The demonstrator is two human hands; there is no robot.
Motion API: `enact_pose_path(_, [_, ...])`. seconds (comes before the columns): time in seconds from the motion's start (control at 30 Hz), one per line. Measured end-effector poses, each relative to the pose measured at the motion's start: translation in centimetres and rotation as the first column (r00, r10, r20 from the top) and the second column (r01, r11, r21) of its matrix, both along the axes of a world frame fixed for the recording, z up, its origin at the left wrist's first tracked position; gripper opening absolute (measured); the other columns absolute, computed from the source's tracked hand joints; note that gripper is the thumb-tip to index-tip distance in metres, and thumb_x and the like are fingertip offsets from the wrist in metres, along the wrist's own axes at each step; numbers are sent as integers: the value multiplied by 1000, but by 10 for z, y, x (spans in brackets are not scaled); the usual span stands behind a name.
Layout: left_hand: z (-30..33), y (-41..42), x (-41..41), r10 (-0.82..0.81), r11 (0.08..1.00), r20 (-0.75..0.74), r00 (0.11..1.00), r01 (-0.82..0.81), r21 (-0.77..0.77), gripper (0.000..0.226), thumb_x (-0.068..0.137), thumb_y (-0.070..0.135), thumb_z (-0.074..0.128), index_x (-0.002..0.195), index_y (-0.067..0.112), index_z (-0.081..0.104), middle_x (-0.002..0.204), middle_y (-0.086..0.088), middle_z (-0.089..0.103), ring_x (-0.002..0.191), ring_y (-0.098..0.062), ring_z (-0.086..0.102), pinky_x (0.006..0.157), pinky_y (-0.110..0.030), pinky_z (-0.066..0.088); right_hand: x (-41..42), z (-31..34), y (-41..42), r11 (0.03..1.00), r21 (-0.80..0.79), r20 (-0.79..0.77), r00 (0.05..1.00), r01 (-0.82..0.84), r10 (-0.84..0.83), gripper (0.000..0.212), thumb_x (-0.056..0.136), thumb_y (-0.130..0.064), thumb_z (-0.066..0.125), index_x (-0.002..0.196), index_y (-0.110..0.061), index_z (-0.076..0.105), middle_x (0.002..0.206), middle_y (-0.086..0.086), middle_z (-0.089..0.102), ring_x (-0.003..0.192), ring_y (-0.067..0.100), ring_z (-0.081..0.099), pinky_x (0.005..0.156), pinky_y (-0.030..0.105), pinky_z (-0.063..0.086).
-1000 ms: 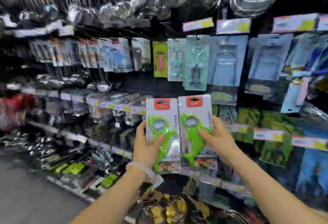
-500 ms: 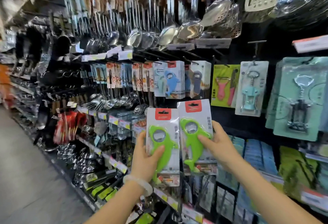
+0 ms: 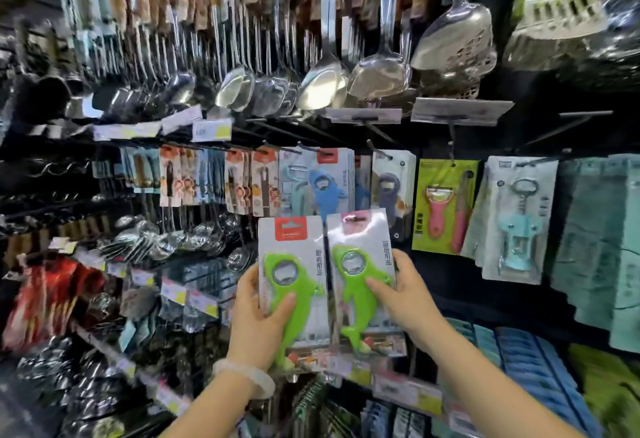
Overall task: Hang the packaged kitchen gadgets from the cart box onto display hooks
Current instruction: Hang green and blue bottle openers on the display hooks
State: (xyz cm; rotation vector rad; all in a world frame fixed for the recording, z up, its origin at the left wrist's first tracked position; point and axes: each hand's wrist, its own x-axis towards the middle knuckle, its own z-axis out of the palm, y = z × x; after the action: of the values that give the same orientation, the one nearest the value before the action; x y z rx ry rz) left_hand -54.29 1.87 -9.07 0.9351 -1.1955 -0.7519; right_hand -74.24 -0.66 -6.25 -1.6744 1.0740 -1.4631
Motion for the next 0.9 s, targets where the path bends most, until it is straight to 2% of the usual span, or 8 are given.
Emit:
enact_pose_path(0.13, [8,-42,22,-33,999,-13,999,32,-11,57,84,11,64,132,28,37,127,-1,56,109,-22,61,91,-45,51,19,24,-22,993,-65,20,995,97,-96,41,91,-3,55,119,-28,37,120,-3,55,108,14,56,73,10,50])
enact_pose_path(0.23, [12,-72,44,-40,999,-58,998,39,-16,65,84,11,64,139,24,31,136,-4,49,117,-25,55,99,-50,45,40,45,-44,976,-116,22,983,181,-180,43,90,-3,56,119,-29,37,119,-10,55,102,5,56,79,14,47])
enact_pose_path(0.3, [18,-92,63,-56,998,-95,994,53,-32,65,83,7,65,138,21,33,135,-8,50,117,-27,55,99,-50,45,59,60,-60,963,-135,9,973,231,-232,45,88,-3,58,124,-24,41,123,-1,57,107,12,58,91,29,49])
enact_pose_path(0.37, [25,-110,80,-93,995,-96,991,88,-52,64,83,6,64,138,19,33,133,-8,51,115,-27,56,98,-49,46,78,74,-74,954,-152,-13,964,259,-264,46,87,-4,60,123,-26,41,122,2,58,112,18,56,97,35,48])
enact_pose_path(0.43, [30,-124,96,-131,990,-97,987,124,-66,62,84,4,63,137,18,34,131,-6,52,113,-26,57,98,-48,46,98,88,-85,952,-163,-15,964,260,-266,43,88,-4,59,118,-29,40,116,-2,58,107,16,56,88,25,50])
enact_pose_path(0.5, [31,-139,110,-153,987,-100,983,147,-62,61,84,4,63,137,19,34,131,-7,53,114,-26,56,99,-49,46,115,99,-92,957,-157,30,970,244,-243,41,90,-2,56,123,-21,40,112,0,57,99,15,58,76,18,51])
enact_pose_path(0.73, [33,-164,132,-215,976,-32,976,213,-56,68,85,13,64,141,24,28,141,2,40,124,-23,48,104,-48,41,141,100,-101,954,-105,161,951,281,-263,36,90,1,54,114,-22,40,99,-6,58,86,9,58,78,25,50])
enact_pose_path(0.9, [39,-169,128,-278,959,-40,960,275,-66,68,85,9,63,142,22,27,132,4,42,114,-17,50,100,-34,42,147,97,-100,953,-56,230,933,297,-277,37,89,2,54,115,-22,44,106,-1,62,99,20,61,89,37,51])
